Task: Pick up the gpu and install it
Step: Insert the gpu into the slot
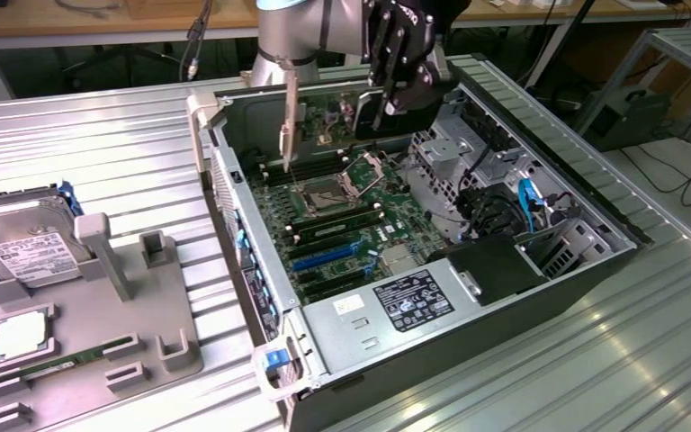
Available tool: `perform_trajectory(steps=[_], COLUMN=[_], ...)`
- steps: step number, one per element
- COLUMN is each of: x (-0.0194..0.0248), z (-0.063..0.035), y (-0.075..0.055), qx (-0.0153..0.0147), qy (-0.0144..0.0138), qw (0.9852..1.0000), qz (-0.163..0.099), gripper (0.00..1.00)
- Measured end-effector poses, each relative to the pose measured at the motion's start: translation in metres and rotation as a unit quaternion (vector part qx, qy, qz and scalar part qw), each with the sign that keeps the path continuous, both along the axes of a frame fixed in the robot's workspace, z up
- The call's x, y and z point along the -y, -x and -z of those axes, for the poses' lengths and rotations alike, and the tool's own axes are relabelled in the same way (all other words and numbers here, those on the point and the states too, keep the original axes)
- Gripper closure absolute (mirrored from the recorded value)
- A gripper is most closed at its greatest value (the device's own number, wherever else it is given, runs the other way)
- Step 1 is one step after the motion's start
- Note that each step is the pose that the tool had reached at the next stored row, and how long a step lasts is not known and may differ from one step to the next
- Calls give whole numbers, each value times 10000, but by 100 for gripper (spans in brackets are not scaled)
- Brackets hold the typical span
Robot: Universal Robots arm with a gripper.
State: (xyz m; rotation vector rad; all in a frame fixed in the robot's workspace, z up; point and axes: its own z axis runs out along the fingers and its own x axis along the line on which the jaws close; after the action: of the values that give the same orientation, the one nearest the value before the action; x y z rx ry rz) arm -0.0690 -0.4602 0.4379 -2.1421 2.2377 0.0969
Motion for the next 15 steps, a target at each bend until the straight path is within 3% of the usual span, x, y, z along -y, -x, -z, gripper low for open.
perform_trajectory(steps=[3, 4, 15], x=[-3, -4, -4], z=[15, 20, 110], y=[0, -1, 0], qx=[66, 75, 75], qy=[2, 1, -2], qw=[9999, 9999, 9999], qz=[-109, -117, -116], gripper=[72, 72, 72])
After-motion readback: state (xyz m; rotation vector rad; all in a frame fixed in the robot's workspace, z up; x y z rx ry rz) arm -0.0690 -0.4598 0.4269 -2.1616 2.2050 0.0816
